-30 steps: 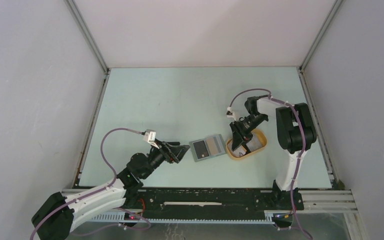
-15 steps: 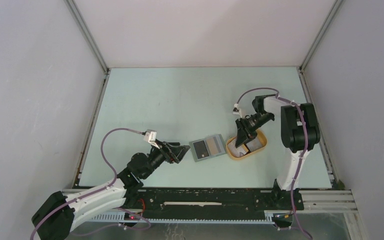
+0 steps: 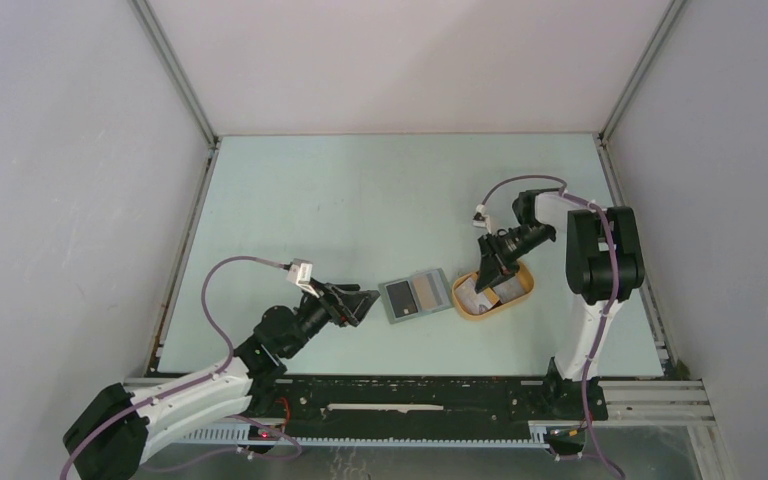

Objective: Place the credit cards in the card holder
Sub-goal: Pick up the credit card from the storage box.

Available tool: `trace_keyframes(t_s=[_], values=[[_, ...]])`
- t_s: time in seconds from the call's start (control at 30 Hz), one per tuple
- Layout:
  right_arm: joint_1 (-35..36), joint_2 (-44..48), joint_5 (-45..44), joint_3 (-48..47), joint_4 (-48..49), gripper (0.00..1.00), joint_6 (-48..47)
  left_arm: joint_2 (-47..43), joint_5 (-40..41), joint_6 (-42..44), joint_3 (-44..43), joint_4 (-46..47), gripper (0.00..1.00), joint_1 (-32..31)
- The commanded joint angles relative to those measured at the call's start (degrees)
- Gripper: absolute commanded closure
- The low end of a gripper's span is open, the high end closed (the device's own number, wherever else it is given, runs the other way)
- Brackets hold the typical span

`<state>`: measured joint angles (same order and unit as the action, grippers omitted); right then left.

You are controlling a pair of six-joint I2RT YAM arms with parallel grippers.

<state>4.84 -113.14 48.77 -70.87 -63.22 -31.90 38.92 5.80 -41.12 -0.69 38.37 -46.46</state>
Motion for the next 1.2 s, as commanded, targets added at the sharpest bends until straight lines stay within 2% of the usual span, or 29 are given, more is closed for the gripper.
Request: trace_keyframes(t_s=[0.0,0.1,0.73,1.17], values=[[-0.65,2.58,1.5,-1.21,-0.86,0.69,-1.21,-0.78,0.52,0.09,2.96,0.74,0.19,0.27],[-1.1,2.45,1.76,-1.2,-1.09,0.72,-1.41,-1.14,0.53,0.08,3.04,0.53,0.19,0.23],[-2.61,2.58,1.42,-1.2,-1.21,0.72,-1.51,-1.79,0.42,0.08,2.87,-0.14,0.19,0.27],[-3.98,3.56,1.01,-1.22,-1.01,0.79,-1.19,-1.88,0.34,-0.01,2.89,-0.19,0.19,0.23]])
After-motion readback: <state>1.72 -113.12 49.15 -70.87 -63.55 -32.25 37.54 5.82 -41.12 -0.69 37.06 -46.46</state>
